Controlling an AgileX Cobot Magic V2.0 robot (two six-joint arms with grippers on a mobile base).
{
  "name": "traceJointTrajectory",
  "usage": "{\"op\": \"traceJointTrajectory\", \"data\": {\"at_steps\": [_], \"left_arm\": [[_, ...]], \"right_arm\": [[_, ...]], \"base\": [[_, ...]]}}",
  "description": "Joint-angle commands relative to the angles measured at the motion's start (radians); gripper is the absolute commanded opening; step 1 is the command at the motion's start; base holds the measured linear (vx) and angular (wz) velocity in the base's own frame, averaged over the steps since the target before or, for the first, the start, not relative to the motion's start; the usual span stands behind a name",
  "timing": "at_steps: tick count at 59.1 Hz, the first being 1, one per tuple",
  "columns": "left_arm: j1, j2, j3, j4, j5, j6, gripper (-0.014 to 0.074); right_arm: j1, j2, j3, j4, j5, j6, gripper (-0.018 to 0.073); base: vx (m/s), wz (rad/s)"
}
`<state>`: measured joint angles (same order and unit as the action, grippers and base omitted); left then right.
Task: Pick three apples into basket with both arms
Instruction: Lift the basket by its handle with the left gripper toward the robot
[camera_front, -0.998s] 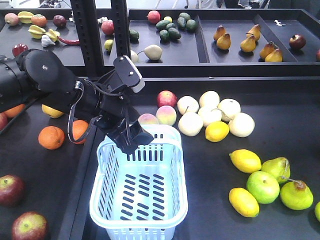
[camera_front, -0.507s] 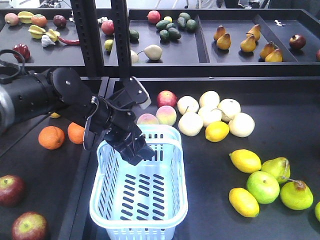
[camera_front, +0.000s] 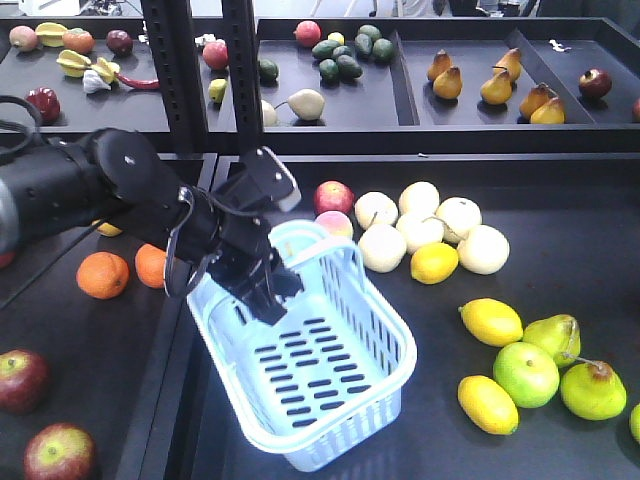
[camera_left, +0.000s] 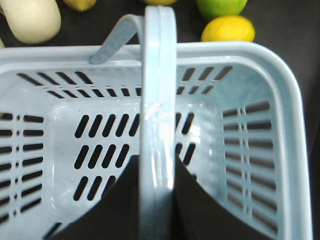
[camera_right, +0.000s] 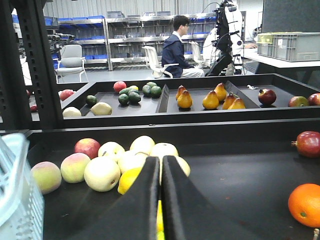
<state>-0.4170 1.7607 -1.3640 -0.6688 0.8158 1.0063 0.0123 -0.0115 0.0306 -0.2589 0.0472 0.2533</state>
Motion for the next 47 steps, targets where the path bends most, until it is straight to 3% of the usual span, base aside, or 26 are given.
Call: {"op": "traceJointTrajectory", "data": {"at_steps": [1,7,14,25,33,47], "left_arm": [[-0.005,-0.102,-0.027,-0.105,0.004,-0.002,-0.0008],[-0.005,-0.158,-0.027,-0.158,0.034,-0.003,-0.0008],[-0.005,-0.238,-0.027,-0.206,0.15,-0.037,-0.0008],[-0.005,-0.362,-0.027,-0.213,0.314,-0.116,-0.0008],[-0.005,-0.46,-0.027,-0.171,0.322,-0.143,-0.0008],[-0.005,-0.638,-0.026,-0.01,0.329,-0.324,-0.0008]], "right_arm": [[-0.004,-0.011,0.011,-0.011,-0.076,-0.007,-0.0005],[-0.004,-0.011,0.011,-0.011,-0.076,-0.007,-0.0005],[-0.004,-0.011,0.011,-0.011,-0.076,-0.007,-0.0005],[-0.004,-0.011,0.011,-0.011,-0.076,-0.007,-0.0005],[-0.004,-0.011,0.011,-0.011,-0.076,-0.007,-0.0005],[-0.004,-0.011,0.011,-0.011,-0.075,-0.007,-0.0005]], "base": [[0.0,0.0],[0.0,0.0],[0.0,0.0],[0.0,0.0],[0.0,0.0],[0.0,0.0]]}}
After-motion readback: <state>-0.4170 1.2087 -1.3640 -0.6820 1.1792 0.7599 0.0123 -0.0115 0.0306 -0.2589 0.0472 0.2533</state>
